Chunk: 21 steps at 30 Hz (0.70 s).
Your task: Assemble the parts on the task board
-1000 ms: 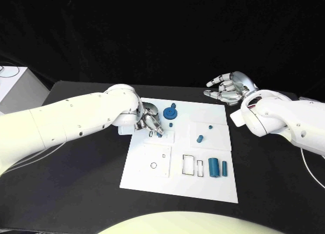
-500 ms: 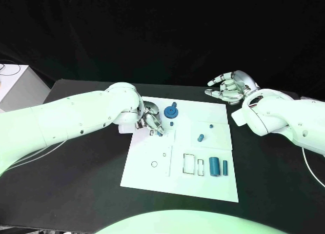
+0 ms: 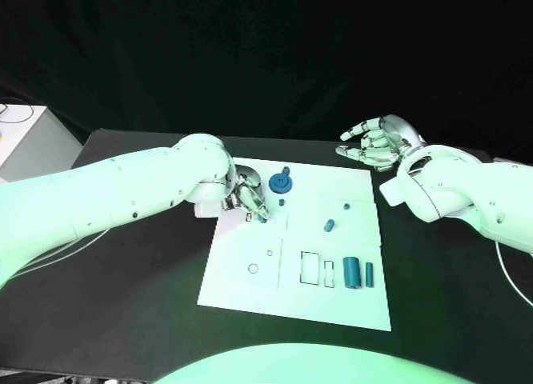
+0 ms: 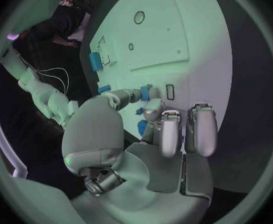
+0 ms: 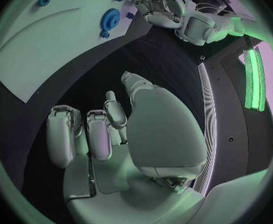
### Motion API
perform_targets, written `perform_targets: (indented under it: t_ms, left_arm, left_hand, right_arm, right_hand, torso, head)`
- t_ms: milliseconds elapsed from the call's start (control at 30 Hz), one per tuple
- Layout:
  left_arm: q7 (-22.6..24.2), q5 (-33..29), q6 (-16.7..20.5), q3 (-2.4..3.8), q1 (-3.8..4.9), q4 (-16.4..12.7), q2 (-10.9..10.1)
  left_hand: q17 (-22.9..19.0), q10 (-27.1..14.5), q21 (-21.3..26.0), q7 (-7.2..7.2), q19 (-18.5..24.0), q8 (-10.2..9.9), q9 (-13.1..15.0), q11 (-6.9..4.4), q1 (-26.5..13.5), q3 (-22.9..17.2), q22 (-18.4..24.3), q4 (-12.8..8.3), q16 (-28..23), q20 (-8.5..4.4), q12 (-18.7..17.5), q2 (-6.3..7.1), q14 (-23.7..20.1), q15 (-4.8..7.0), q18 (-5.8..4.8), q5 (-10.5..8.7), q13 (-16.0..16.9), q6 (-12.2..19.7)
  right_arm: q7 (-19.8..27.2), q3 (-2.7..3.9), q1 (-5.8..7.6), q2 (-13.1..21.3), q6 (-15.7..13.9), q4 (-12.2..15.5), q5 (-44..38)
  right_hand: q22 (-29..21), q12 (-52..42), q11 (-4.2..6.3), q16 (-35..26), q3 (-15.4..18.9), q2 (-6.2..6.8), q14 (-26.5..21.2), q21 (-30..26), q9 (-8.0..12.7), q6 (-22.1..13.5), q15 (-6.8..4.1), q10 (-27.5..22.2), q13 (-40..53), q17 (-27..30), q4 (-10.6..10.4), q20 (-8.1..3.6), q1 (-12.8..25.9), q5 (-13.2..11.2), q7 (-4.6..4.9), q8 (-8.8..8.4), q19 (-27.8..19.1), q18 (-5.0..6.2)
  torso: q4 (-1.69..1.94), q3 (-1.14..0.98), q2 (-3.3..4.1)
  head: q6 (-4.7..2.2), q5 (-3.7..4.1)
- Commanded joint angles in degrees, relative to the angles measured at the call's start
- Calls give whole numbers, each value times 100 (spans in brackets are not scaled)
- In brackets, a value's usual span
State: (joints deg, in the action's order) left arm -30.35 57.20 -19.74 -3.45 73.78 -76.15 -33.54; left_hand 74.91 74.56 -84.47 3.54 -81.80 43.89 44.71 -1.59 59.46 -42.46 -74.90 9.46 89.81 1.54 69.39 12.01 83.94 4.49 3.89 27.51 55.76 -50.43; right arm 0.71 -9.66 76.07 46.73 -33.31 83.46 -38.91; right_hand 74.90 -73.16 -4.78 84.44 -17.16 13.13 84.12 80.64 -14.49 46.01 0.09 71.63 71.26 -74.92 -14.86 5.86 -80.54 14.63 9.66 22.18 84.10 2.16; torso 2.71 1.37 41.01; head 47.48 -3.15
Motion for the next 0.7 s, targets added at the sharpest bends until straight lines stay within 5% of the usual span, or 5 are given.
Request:
perform_targets:
  t_ms: [33, 700]
  left_arm:
    - [-21, 5, -187, -16, -8, 6, 11]
    - [-18, -3, -275, -9, -8, 12, 12]
  left_hand:
    - [1509, 5, -26, -101, -22, 24, 8, -15, 33, -1247, -193, -1274, 19, 3, -23, -32, 606, 38, -85, 25, -1, -136]
    - [1509, 24, -29, -102, -26, 21, 15, -16, 39, -1247, -200, -1287, 19, 3, -2, -30, 606, 38, -87, 30, 33, -142]
  right_arm:
    - [24, 0, -3, -3, 86, 0, -45]
    - [28, 0, -9, -6, 85, -4, -45]
  right_hand:
    - [942, -30, 2, -3, 19, 22, 292, -35, -7, -52, 20, -13, -8, -480, 1, 28, 21, 21, -6, 31, 185, 10]
    - [940, -31, 4, -4, 23, 22, 292, -39, -7, -55, 19, -13, -11, -480, 1, 27, 23, 23, -7, 36, 184, 11]
  torso:
    - [-1, -2, 2]
    - [0, -2, 2]
  head:
    - [5, -2]
    - [17, 2]
